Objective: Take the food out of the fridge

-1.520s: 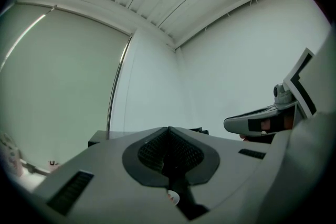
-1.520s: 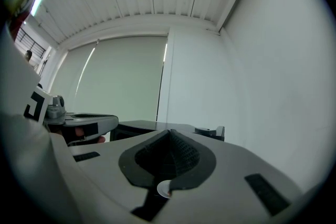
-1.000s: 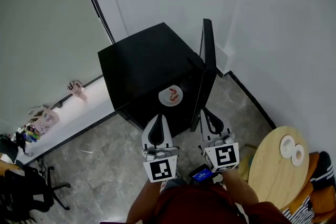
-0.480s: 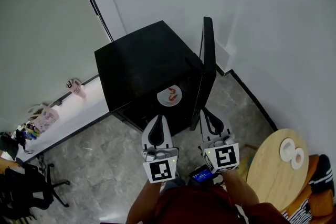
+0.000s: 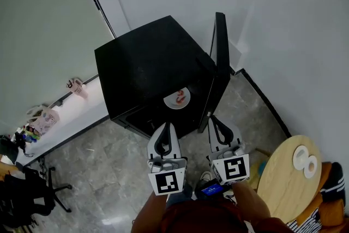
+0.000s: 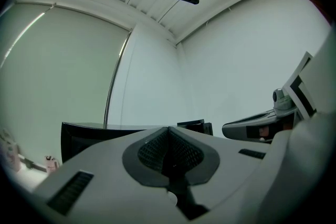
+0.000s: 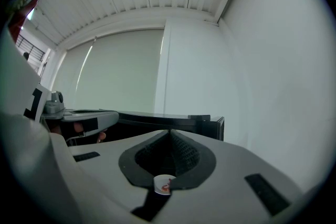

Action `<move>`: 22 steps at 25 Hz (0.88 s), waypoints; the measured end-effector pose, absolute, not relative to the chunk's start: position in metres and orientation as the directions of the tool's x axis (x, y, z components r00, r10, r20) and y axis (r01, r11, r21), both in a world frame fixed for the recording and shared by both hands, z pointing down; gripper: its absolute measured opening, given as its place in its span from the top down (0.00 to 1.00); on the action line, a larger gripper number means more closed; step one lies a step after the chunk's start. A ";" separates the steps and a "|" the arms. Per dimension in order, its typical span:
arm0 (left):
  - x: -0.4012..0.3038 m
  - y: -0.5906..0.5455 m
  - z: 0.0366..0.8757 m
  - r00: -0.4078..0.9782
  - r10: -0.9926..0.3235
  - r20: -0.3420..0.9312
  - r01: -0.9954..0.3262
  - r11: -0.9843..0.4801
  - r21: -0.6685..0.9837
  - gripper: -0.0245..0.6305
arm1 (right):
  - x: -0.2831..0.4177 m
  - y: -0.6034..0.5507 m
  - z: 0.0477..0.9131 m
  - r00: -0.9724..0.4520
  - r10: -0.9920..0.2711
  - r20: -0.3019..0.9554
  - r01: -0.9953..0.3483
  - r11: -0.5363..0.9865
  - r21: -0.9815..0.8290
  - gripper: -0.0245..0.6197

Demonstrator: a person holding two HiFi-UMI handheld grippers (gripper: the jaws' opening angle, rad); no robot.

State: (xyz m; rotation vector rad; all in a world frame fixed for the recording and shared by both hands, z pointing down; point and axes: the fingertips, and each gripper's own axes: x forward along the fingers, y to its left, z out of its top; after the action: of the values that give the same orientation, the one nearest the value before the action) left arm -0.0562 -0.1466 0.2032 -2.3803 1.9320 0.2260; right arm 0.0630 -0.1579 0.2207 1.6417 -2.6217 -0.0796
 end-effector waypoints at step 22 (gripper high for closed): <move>-0.053 -0.158 0.265 0.204 -0.974 -0.097 -0.977 -0.209 0.048 0.94 | 0.065 -0.164 0.278 -0.449 -0.891 0.065 -0.889 0.453 0.071 0.93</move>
State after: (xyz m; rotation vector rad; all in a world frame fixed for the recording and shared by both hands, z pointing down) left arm -0.0529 -0.1578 0.2646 -2.4184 1.9607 0.1640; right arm 0.0647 -0.1640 0.2780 1.5953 -2.5976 -0.0410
